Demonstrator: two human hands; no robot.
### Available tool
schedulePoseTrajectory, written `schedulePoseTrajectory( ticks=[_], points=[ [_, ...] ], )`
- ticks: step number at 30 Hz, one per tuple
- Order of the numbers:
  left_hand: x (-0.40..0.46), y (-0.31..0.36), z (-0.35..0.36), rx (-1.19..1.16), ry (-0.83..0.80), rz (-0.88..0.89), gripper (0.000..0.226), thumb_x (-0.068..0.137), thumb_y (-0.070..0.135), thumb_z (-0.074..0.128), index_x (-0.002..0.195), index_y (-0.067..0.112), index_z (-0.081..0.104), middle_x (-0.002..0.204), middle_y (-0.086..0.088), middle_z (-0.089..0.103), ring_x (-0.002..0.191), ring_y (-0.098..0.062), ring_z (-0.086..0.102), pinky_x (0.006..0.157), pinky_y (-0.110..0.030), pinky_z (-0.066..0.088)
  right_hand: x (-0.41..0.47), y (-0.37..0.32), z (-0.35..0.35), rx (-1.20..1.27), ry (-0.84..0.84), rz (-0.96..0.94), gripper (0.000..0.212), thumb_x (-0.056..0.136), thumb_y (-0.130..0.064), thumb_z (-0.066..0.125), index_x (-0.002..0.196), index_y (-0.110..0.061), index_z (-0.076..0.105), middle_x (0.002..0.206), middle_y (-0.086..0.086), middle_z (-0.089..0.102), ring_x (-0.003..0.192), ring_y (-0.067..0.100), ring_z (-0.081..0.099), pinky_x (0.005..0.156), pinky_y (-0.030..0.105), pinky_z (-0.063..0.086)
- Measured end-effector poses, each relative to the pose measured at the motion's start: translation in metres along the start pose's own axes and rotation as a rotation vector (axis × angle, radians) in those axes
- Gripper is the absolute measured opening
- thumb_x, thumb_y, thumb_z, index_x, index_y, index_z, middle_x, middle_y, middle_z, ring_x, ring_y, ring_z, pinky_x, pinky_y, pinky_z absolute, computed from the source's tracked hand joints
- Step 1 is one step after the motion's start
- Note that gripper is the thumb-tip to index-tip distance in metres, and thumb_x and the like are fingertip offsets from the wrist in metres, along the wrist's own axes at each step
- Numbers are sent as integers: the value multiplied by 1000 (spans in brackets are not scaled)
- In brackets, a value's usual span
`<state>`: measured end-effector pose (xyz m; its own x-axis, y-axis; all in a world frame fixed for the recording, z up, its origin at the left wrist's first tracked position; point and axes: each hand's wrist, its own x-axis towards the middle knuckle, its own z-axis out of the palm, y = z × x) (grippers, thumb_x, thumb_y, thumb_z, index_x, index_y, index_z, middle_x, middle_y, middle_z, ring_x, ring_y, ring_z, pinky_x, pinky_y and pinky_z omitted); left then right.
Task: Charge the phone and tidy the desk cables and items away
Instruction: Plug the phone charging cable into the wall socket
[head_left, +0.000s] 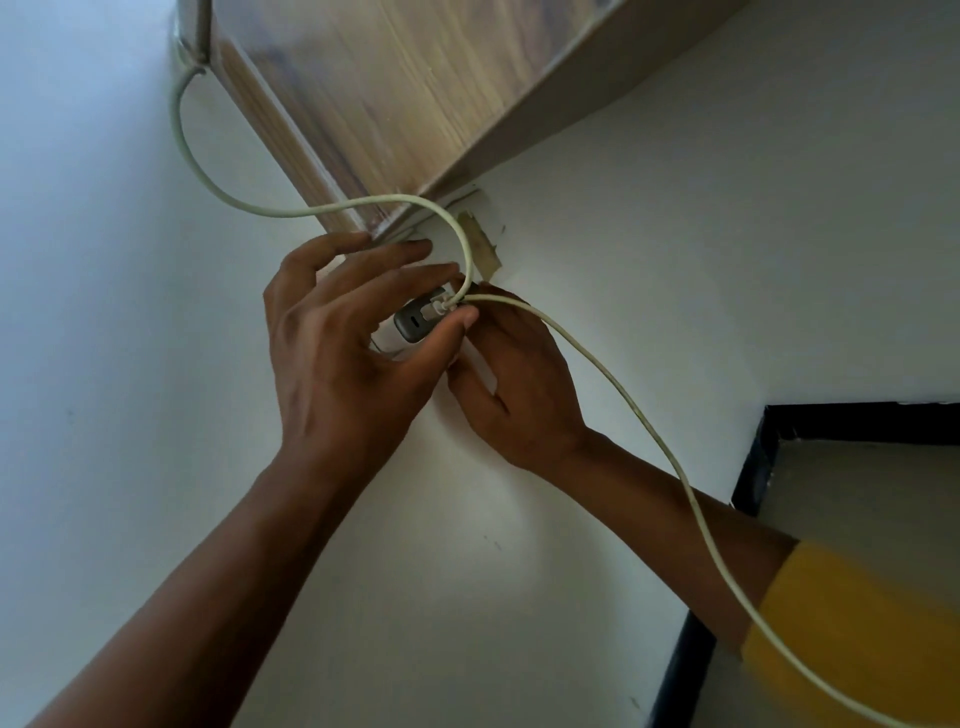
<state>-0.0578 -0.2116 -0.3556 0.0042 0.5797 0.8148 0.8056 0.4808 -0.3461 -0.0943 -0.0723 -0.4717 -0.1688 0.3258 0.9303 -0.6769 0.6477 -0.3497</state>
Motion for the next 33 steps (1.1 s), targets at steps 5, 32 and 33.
schedulePoseTrajectory(
  ticks=[5, 32, 33],
  points=[
    [-4, -7, 6, -38, 24, -9, 26, 98, 40, 76, 123, 37, 69, 128, 11, 72, 130, -29, 56, 104, -51, 44, 2, 2, -1, -12, -17, 8, 51, 101, -34, 53, 144, -7, 61, 146, 10, 62, 137, 29, 57, 108, 53, 49],
    [-17, -20, -19, 322, -206, -34, 50, 99, 46, 67, 142, 19, 67, 154, -4, 58, 151, -30, 44, 121, -57, 35, -4, 2, 9, -179, -8, 18, 56, 100, -39, 61, 151, -17, 56, 166, 10, 40, 153, 28, 38, 115, 51, 43],
    [-17, -20, -19, 325, -216, -38, 50, 99, 43, 68, 142, 18, 67, 155, -5, 57, 152, -30, 43, 122, -58, 35, -5, 3, 10, -184, -11, 21, 57, 100, -39, 62, 152, -17, 55, 166, 10, 39, 153, 28, 37, 115, 51, 43]
  ],
)
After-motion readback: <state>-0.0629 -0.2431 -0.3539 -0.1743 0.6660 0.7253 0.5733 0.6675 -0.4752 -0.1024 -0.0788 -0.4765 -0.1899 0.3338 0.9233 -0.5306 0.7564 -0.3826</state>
